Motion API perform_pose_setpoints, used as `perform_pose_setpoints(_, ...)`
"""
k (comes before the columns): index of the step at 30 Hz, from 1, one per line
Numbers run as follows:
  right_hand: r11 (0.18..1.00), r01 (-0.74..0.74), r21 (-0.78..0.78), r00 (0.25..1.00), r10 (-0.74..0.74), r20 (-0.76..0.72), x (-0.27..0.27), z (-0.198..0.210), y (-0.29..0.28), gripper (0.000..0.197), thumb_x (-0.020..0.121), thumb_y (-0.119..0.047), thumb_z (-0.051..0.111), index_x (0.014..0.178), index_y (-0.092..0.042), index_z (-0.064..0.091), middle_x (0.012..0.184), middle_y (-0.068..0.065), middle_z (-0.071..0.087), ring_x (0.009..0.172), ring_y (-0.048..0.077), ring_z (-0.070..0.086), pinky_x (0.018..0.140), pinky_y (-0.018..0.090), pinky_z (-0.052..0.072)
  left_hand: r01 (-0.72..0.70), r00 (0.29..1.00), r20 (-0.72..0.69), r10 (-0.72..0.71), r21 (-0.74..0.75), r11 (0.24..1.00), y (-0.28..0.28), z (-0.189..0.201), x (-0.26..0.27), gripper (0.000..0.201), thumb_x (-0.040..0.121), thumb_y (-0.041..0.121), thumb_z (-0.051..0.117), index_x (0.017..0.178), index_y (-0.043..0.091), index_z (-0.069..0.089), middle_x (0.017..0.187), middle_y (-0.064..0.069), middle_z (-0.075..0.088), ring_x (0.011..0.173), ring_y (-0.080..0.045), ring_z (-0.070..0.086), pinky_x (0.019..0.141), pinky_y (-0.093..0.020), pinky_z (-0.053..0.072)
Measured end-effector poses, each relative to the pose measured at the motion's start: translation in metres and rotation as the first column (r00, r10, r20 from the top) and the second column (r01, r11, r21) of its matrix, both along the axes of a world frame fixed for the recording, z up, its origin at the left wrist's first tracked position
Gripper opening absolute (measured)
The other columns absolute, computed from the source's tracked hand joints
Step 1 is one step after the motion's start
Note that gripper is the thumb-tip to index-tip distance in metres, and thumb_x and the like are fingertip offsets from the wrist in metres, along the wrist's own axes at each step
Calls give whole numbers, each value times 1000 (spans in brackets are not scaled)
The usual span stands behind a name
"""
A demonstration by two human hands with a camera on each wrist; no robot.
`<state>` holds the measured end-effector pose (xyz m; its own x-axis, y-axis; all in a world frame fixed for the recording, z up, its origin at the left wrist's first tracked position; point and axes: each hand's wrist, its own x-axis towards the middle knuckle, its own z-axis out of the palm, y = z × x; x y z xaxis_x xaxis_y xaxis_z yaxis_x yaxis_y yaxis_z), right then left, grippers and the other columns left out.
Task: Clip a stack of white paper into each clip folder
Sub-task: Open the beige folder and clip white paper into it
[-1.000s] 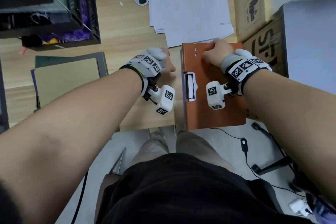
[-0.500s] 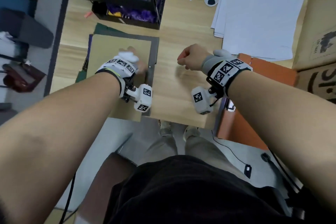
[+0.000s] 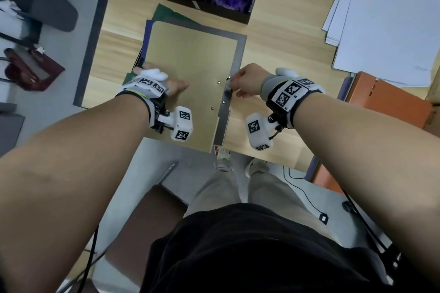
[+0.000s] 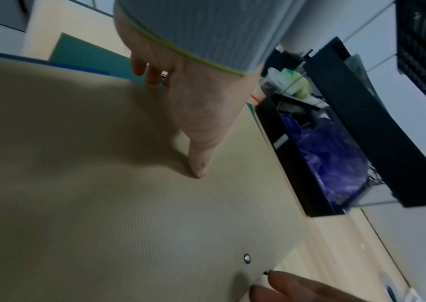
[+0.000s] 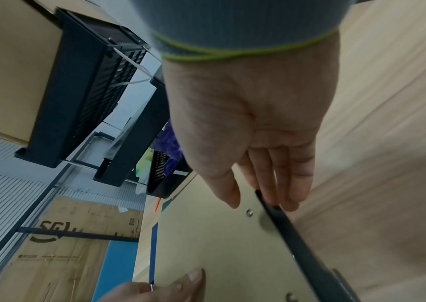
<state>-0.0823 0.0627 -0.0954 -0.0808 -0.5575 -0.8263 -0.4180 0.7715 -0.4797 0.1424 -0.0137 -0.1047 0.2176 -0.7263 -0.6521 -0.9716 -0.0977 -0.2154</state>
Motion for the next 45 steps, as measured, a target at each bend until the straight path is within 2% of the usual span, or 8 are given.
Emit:
perform_pose_setpoints(4, 995, 92, 42, 994, -90, -54, -2, -13, -2, 33, 81, -26, 69, 99, 1, 66, 85, 13, 68, 72, 26, 64, 85, 44, 57, 48, 999, -20, -49, -58, 997, 4, -3, -15, 134, 41, 92, 50, 147, 17, 21, 140, -16, 36, 125, -39, 42, 99, -48, 42)
perform_pose_setpoints(9, 947, 303, 104, 952, -295, -86, -27, -18, 14, 38, 76, -35, 74, 99, -6, 64, 88, 11, 68, 69, 27, 61, 69, 34, 58, 96, 991, -103, -90, 58, 994, 13, 9, -51, 135, 60, 89, 53, 153, 8, 0, 147, -21, 27, 134, -40, 35, 106, -49, 35)
perform_pose_setpoints(18, 793, 610, -3, 780, -599, 181, -93, 22, 40, 33, 96, -31, 61, 123, -12, 58, 106, 13, 71, 82, 27, 66, 82, 47, 58, 222, 904, -397, -159, 119, 968, 27, 38, -127, 97, 76, 78, 56, 136, 2, 46, 132, -15, 54, 118, -32, 54, 93, -38, 41)
perform_pose_setpoints(24, 771, 625, -124, 772, -586, 248, -144, 78, 56, 25, 96, -24, 61, 120, -16, 62, 96, 1, 74, 71, 17, 71, 70, 39, 63, 219, 690, -724, -27, 173, 960, 48, 72, -199, 110, 65, 78, 68, 146, 11, 37, 144, -6, 48, 129, -26, 48, 109, -38, 37)
perform_pose_setpoints(31, 772, 618, -149, 764, -546, 344, -164, 120, 65, 47, 100, -49, 46, 121, -8, 59, 93, 19, 74, 85, 36, 74, 77, 40, 62, 145, 579, -814, 41, 152, 978, 65, 108, -262, 105, 40, 92, 64, 115, 19, 63, 100, 2, 72, 92, -17, 68, 82, -38, 57)
perform_pose_setpoints(34, 733, 659, -169, 733, -576, 362, -166, 117, 67, 50, 103, -51, 36, 119, -11, 61, 90, 15, 75, 84, 33, 74, 78, 40, 62, 44, 576, -815, 66, 111, 993, 57, 103, -259, 63, 67, 59, 77, 108, 12, 67, 100, -4, 72, 91, -21, 68, 82, -36, 57)
perform_pose_setpoints(39, 713, 661, -236, 739, -672, 39, -179, 78, 83, 14, 91, -30, 61, 99, -18, 60, 77, 0, 59, 62, 17, 54, 70, 31, 48, -74, 647, -747, 149, 133, 988, 48, 70, -235, 60, 78, 42, 74, 127, 12, 57, 118, -6, 66, 104, -28, 63, 93, -44, 53)
perform_pose_setpoints(45, 759, 651, -8, 753, -648, -115, -179, 34, 112, 52, 82, -38, 70, 123, -10, 58, 84, 4, 56, 75, 25, 61, 80, 41, 57, -100, 672, -710, 209, 193, 976, 50, 50, -204, 52, 91, 33, 68, 133, 9, 51, 123, -4, 62, 106, -22, 61, 79, -33, 51)
